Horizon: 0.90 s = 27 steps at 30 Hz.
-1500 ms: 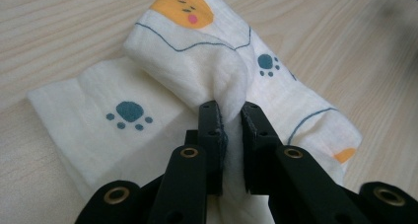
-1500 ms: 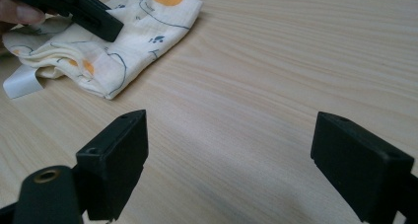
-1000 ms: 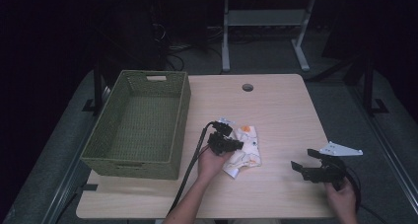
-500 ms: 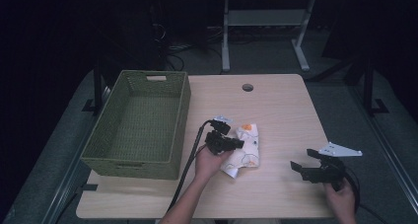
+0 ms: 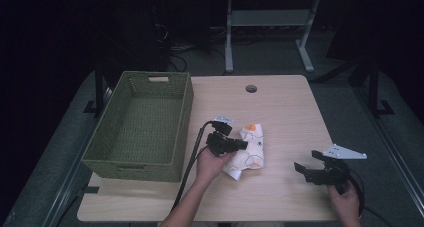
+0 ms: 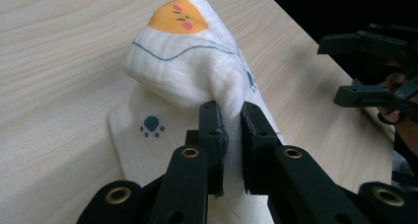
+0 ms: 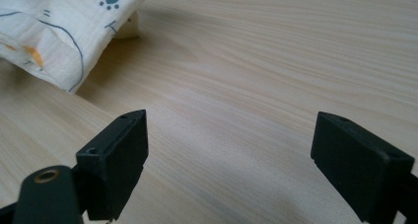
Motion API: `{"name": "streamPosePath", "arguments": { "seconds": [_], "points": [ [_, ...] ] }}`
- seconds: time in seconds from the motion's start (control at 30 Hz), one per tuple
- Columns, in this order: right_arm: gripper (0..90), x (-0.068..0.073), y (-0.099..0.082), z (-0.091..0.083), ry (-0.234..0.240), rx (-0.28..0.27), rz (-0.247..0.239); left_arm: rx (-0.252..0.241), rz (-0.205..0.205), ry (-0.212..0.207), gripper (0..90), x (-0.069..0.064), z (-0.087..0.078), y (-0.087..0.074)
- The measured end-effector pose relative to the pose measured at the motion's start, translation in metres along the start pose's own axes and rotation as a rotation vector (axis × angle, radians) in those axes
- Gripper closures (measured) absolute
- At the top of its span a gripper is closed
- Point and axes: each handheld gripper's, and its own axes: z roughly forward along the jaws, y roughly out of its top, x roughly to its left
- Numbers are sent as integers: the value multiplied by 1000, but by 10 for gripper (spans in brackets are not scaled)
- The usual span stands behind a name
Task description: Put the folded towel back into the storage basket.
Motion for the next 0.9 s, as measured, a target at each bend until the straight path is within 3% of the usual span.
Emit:
{"name": "streamPosePath", "arguments": {
  "seconds": [0.53, 0.9],
  "points": [
    [140, 7, 1, 3, 8, 2, -37, -14, 8, -22, 820, -2, -11, 3],
    [139, 4, 1, 3, 1, 2, -22, -17, 6, -55, 819, -3, -20, 4]
  ]
}}
